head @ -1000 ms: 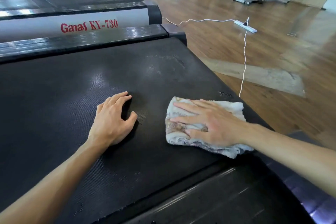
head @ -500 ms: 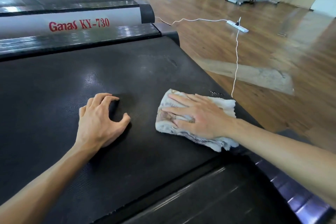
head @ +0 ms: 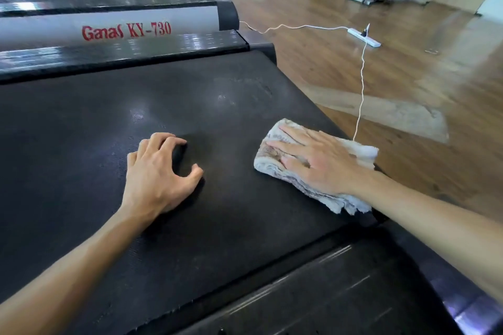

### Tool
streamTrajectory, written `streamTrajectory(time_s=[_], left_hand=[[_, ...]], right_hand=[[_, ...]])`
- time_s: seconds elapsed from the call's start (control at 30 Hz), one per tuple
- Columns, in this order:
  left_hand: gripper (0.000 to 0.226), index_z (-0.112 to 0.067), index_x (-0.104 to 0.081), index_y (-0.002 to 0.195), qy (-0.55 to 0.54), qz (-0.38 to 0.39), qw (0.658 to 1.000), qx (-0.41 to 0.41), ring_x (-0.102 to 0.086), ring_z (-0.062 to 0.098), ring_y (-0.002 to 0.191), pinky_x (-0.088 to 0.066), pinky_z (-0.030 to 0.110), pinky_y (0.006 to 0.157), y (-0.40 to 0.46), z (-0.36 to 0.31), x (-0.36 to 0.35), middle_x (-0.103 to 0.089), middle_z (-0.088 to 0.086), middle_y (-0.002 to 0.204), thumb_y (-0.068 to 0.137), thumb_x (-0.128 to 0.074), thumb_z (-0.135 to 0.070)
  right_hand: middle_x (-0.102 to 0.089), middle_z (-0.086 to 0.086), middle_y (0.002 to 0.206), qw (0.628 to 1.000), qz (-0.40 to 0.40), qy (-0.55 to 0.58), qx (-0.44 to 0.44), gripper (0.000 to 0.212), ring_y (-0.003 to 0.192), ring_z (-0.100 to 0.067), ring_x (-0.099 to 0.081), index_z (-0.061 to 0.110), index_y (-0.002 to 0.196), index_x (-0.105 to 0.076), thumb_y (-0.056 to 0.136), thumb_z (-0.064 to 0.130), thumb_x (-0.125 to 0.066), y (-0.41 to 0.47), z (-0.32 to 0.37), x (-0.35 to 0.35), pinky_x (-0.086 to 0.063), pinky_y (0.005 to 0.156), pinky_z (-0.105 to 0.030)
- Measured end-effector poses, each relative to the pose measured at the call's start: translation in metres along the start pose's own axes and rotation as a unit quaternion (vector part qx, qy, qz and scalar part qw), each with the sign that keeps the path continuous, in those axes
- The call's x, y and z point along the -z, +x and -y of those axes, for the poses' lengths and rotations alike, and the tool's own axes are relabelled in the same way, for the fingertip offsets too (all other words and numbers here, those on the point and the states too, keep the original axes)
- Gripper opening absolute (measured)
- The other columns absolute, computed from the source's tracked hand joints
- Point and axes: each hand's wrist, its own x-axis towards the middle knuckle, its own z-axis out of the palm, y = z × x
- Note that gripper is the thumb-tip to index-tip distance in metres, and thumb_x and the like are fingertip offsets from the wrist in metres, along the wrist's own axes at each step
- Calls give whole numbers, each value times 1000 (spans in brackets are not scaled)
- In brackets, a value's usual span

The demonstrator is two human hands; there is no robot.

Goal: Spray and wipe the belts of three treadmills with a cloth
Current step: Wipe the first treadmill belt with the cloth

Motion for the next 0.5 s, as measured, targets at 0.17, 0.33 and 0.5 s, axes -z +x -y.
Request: streamTrajectory(time_s=[0.17, 0.33, 0.5], left_hand=[[58, -26, -63, 121, 6, -2, 1000, -5, -48, 20, 115, -37, 43, 102, 0, 1, -1, -54, -11, 125, 75, -51, -59], [58, -25, -63, 122, 9, -1, 1000, -4, -48, 20, 117, -35, 42, 103, 0, 2, -1, -54, -10, 125, 75, -53, -58], [59, -25, -62, 123, -2, 5, 1000, -6, -47, 19, 120, -32, 42, 109, 0, 0, -1, -51, -10, 128, 75, -51, -58]], right_hand=[[-7, 14, 173, 995, 6, -18, 100, 57, 157, -17, -13, 59, 154, -26, 99, 58, -13, -16, 37, -9, -8, 127, -42], [-3, 26, 170, 995, 16, -3, 98, 51, 156, 0, -4, 62, 153, -26, 103, 58, -24, -32, -3, -2, -4, 125, -32], [-3, 19, 172, 1000, 11, -5, 18, 59, 158, -10, -8, 59, 155, -26, 96, 64, -16, 7, 2, 1, -10, 127, -43]])
